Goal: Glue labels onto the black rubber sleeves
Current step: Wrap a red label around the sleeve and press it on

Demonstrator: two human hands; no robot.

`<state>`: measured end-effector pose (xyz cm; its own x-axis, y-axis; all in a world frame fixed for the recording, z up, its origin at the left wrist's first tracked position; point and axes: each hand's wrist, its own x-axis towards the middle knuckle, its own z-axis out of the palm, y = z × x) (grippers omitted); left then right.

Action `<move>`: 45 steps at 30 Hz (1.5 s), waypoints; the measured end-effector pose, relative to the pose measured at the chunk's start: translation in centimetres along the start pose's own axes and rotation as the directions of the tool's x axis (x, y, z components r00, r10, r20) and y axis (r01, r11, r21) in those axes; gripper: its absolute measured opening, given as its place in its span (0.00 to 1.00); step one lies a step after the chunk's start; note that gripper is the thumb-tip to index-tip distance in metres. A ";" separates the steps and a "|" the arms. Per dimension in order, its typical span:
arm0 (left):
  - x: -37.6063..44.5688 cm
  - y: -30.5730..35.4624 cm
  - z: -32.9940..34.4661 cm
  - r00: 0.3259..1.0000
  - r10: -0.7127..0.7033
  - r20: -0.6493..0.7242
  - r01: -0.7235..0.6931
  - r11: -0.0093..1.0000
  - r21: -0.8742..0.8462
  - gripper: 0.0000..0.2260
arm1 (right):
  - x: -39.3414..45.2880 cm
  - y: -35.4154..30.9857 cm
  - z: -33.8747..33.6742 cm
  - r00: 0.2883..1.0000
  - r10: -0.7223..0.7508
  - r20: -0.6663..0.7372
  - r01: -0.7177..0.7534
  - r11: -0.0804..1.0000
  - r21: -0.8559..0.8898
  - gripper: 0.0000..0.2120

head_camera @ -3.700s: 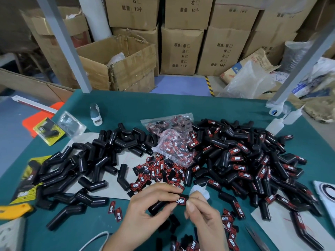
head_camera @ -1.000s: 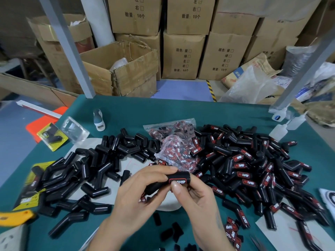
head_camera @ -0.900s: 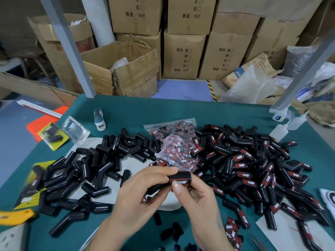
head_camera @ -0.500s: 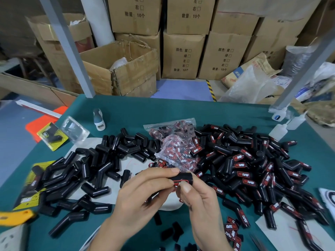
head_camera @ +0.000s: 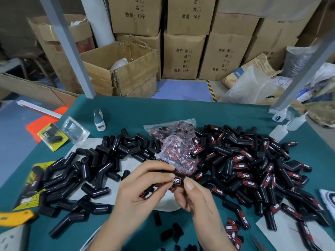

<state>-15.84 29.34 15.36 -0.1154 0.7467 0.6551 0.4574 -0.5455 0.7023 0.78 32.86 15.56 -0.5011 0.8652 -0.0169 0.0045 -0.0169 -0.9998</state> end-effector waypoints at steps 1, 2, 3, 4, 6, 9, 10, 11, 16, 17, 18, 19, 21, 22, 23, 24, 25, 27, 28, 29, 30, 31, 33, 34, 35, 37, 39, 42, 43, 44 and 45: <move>0.0 0.1 0.0 1.000 -0.012 0.009 0.012 1.000 -0.020 0.04 | 0.0 -0.1 0.0 1.000 0.004 0.005 -0.004 1.000 -0.004 0.24; 0.0 0.1 0.0 1.000 -0.019 0.020 0.019 0.999 -0.034 0.03 | 0.0 -0.2 0.0 1.000 0.004 0.013 -0.004 1.000 -0.005 0.23; -0.1 0.1 0.0 0.999 -0.022 0.027 0.023 0.999 -0.042 0.03 | 0.0 -0.3 0.0 1.000 -0.001 0.023 0.001 1.000 -0.003 0.23; 0.0 0.1 0.0 0.999 -0.022 0.029 0.023 0.999 -0.044 0.03 | 0.0 -0.3 0.1 0.999 -0.009 0.034 0.009 1.000 0.000 0.23; 0.0 0.1 0.1 1.000 -0.014 0.027 0.015 0.999 -0.041 0.04 | 0.0 -0.4 0.3 0.998 -0.017 0.053 0.017 1.000 0.013 0.21; 0.0 0.2 0.3 1.000 0.001 0.022 0.000 0.999 -0.037 0.06 | -0.1 -0.3 0.4 0.998 -0.013 0.064 0.012 1.000 0.020 0.20; 0.0 0.2 0.3 1.000 0.002 0.020 -0.001 0.999 -0.033 0.05 | -0.1 -0.3 0.3 0.998 -0.010 0.064 0.009 1.000 0.017 0.20; -0.1 0.1 0.2 1.000 0.002 0.020 -0.001 1.000 -0.029 0.05 | -0.1 -0.2 0.3 0.998 -0.002 0.063 0.001 1.000 0.018 0.21; -0.2 0.0 -0.2 0.999 -0.011 0.033 0.012 1.000 -0.015 0.04 | 0.3 -0.1 0.0 0.997 0.054 0.062 -0.055 0.998 0.030 0.27; -0.1 0.0 -0.2 0.999 -0.014 0.038 0.015 1.000 -0.022 0.05 | 0.4 -0.1 0.0 0.996 0.064 0.064 -0.066 0.997 0.029 0.28; -0.1 0.0 -0.3 0.999 -0.016 0.046 0.017 0.999 -0.030 0.06 | 0.4 -0.1 0.0 0.995 0.072 0.066 -0.074 0.997 0.033 0.28; 0.0 0.1 -0.3 0.998 -0.015 0.056 0.017 0.999 -0.035 0.06 | 0.3 -0.2 0.0 0.995 0.076 0.068 -0.079 0.996 0.044 0.29; 0.0 0.1 -0.5 0.997 -0.004 0.074 0.006 0.999 -0.033 0.04 | 0.3 -0.3 -0.1 0.995 0.068 0.067 -0.073 0.994 0.078 0.33; 0.1 0.0 -0.7 0.997 -0.001 0.081 0.003 1.000 -0.027 0.04 | 0.3 -0.3 -0.1 0.996 0.067 0.063 -0.072 0.993 0.097 0.36; 0.1 0.0 -0.8 0.996 -0.002 0.087 0.004 1.000 -0.022 0.06 | 0.2 -0.3 -0.1 0.996 0.073 0.056 -0.079 0.991 0.110 0.39; 0.1 0.0 -0.9 0.996 -0.003 0.092 0.004 1.000 -0.016 0.08 | 0.2 -0.2 0.0 0.995 0.085 0.048 -0.090 0.989 0.114 0.40; 0.1 0.0 -1.0 0.995 -0.002 0.098 0.003 1.000 -0.012 0.09 | 0.1 -0.2 -0.1 0.995 0.095 0.038 -0.099 0.989 0.110 0.40; 0.1 -0.1 -1.2 0.994 -0.008 0.111 0.008 1.000 -0.004 0.09 | 0.1 -0.1 -0.1 0.994 0.102 0.028 -0.105 0.989 0.102 0.36; 0.0 -0.1 -1.3 0.993 -0.018 0.116 0.018 1.000 -0.003 0.08 | 0.1 -0.1 -0.1 0.994 0.101 0.029 -0.104 0.989 0.106 0.33; 0.0 -0.1 -1.4 0.992 -0.032 0.124 0.033 0.999 -0.003 0.08 | 0.2 -0.1 -0.1 0.994 0.102 0.032 -0.105 0.988 0.115 0.31; 0.0 -0.1 -1.5 0.990 -0.047 0.134 0.047 0.999 -0.001 0.08 | 0.2 -0.2 -0.1 0.994 0.102 0.034 -0.106 0.987 0.124 0.30; 0.0 -0.1 -1.6 0.987 -0.059 0.146 0.059 0.998 0.005 0.08 | 0.3 -0.2 -0.1 0.994 0.102 0.034 -0.106 0.985 0.133 0.29; -0.1 -0.1 -1.8 0.983 -0.079 0.166 0.077 0.997 0.018 0.08 | 0.3 -0.2 -0.1 0.995 0.096 0.038 -0.101 0.984 0.146 0.28; -0.1 0.0 -1.9 0.981 -0.089 0.174 0.088 0.996 0.018 0.08 | 0.3 -0.3 -0.1 0.995 0.093 0.043 -0.099 0.984 0.149 0.27; -0.2 0.0 -2.0 0.978 -0.099 0.183 0.099 0.995 0.013 0.09 | 0.3 -0.3 -0.1 0.994 0.095 0.047 -0.101 0.983 0.152 0.27; -0.2 0.0 -2.0 0.975 -0.106 0.195 0.104 0.994 0.019 0.09 | 0.3 -0.4 -0.2 0.993 0.104 0.047 -0.110 0.982 0.152 0.29; -0.2 0.0 -1.9 0.973 -0.120 0.198 0.120 0.993 0.015 0.09 | 0.4 -0.4 -0.3 0.993 0.115 0.042 -0.120 0.982 0.146 0.32; -0.2 0.1 -1.5 0.968 -0.170 0.187 0.183 0.982 -0.055 0.09 | 0.3 -0.5 -0.1 0.995 0.097 0.038 -0.101 0.987 0.122 0.31; -0.1 0.2 -1.3 0.963 -0.196 0.183 0.213 0.974 -0.076 0.09 | 0.3 -0.5 -0.1 0.995 0.097 0.033 -0.100 0.988 0.116 0.31; -0.1 0.3 -1.2 0.958 -0.222 0.180 0.241 0.966 -0.089 0.09 | 0.3 -0.5 -0.1 0.995 0.099 0.028 -0.102 0.988 0.114 0.31; -0.1 0.3 -1.2 0.954 -0.242 0.178 0.262 0.960 -0.097 0.09 | 0.3 -0.5 -0.1 0.995 0.098 0.026 -0.100 0.989 0.112 0.32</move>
<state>-16.73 28.67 15.77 -0.0635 0.9120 0.4053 0.3237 -0.3654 0.8728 0.77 33.15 16.07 -0.5205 0.8461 -0.1148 -0.0423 -0.1598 -0.9862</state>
